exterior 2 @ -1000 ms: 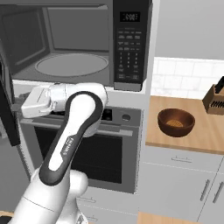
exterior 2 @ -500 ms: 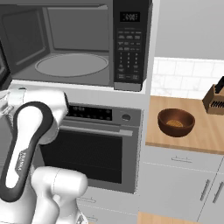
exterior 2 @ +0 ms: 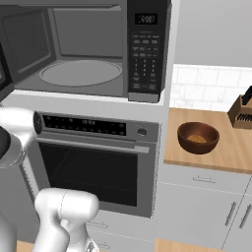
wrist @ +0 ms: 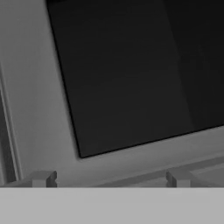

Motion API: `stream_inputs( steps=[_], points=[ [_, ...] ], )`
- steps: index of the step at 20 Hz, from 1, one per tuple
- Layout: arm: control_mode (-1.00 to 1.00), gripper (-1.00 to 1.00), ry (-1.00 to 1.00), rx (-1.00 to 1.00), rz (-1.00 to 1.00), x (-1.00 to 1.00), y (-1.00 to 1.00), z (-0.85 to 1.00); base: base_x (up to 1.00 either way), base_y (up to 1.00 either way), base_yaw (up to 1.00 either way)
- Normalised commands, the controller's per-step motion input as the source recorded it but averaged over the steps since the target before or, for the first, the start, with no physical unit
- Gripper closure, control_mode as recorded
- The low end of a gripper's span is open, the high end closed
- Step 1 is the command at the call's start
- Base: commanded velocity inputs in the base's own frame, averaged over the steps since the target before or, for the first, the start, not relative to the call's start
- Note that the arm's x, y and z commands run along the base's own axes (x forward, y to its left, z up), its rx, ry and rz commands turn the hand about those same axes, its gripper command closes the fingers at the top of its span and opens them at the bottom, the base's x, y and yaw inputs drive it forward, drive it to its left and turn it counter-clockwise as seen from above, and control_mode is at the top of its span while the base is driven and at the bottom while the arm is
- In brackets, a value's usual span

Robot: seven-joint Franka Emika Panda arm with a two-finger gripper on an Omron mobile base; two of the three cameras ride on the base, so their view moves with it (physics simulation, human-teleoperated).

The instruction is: Open the microwave, place the bowl with waffle inside the microwave, then close the microwave door and turn it on.

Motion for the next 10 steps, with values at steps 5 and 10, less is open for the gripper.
stream_inputs(
  steps=[5, 10],
  points=[
    [-1.00, -1.00, 0.00, 0.00, -0.01, 0.00, 0.18, 0.00, 0.00, 0.00, 0.00],
    [-1.00, -1.00, 0.00, 0.01, 0.01, -0.09, -0.47, 0.24, 0.00, 0.00, 0.00]
  ],
)
